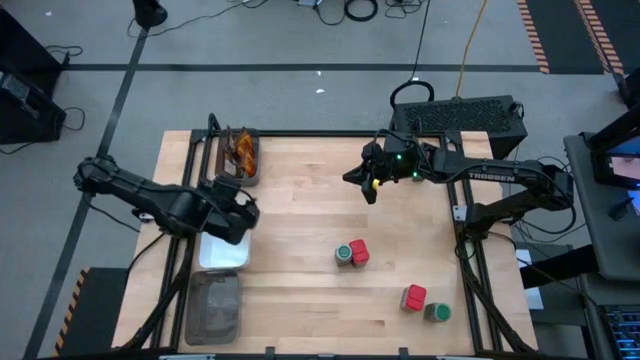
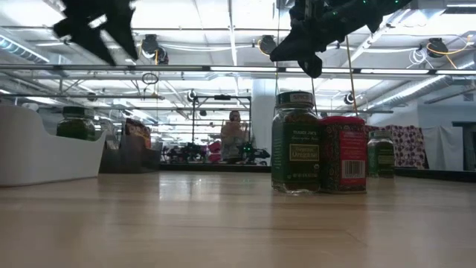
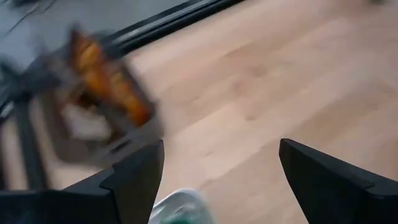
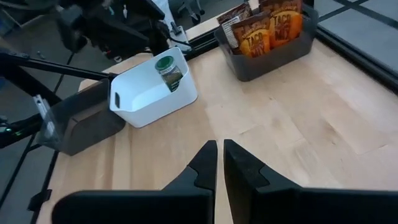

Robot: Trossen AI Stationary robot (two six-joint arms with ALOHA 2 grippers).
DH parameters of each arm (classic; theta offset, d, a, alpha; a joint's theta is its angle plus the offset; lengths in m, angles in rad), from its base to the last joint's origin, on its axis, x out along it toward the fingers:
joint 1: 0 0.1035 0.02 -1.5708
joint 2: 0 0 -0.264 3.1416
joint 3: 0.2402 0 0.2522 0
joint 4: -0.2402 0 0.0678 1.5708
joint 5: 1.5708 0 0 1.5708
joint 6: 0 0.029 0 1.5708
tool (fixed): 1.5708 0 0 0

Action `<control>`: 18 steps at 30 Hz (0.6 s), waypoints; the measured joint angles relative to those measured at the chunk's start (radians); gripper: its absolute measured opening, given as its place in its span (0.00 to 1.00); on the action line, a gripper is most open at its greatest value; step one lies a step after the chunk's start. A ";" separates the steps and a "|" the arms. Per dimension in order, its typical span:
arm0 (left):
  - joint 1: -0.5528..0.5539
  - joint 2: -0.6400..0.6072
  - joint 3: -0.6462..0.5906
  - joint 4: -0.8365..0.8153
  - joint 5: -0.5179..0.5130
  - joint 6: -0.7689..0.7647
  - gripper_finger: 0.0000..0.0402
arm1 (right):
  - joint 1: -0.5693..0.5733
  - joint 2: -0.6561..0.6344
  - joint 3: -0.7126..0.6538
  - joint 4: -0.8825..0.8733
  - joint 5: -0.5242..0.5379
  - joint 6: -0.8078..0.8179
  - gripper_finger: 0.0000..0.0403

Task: Sort spices by type
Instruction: Put the bottom green seasoning bottle into the white bin

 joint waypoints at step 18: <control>0.096 0.016 0.003 0.999 0.365 0.950 0.80 | 0.367 0.000 0.314 -0.747 -0.003 0.135 0.02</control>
